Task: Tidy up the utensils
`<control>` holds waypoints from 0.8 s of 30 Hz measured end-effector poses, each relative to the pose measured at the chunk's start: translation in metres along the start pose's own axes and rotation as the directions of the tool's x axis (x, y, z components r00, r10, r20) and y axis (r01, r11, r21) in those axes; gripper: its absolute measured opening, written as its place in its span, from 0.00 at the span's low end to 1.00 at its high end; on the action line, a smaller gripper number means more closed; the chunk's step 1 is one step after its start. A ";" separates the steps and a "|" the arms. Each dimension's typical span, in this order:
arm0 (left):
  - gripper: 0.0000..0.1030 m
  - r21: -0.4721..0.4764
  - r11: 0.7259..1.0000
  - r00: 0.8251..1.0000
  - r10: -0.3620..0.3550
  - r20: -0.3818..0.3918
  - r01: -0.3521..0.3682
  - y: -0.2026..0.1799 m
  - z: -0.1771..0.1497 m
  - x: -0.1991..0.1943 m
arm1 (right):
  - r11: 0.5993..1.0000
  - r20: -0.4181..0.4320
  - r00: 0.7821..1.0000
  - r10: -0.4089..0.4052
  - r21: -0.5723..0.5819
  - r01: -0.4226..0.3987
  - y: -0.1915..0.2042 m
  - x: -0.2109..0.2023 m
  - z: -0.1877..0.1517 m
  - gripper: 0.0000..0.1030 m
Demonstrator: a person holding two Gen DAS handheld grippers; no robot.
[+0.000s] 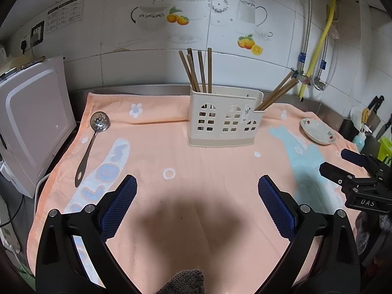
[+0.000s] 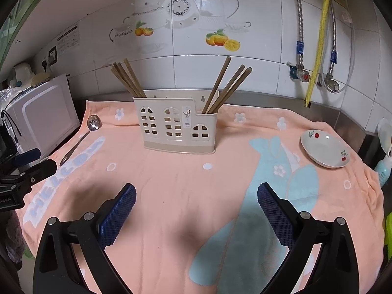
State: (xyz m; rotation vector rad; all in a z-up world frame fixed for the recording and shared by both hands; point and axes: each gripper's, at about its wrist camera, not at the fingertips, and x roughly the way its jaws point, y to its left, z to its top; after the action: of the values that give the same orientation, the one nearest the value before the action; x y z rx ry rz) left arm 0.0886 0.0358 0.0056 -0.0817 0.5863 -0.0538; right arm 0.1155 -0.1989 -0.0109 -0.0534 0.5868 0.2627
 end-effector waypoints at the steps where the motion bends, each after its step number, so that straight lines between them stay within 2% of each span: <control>1: 0.95 0.001 1.000 1.000 -0.001 0.000 0.001 -0.001 0.000 0.000 | 1.000 0.000 1.000 -0.001 0.000 0.001 0.000 0.000 0.000 0.93; 24: 0.95 0.010 1.000 1.000 -0.010 -0.012 0.010 -0.006 -0.006 0.000 | 1.000 -0.005 1.000 0.021 0.014 -0.021 -0.002 -0.001 -0.004 0.93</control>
State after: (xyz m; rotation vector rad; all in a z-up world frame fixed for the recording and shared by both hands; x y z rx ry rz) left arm 0.0850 0.0297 0.0011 -0.0742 0.5979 -0.0668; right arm 0.1128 -0.2016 -0.0138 -0.0340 0.5947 0.2787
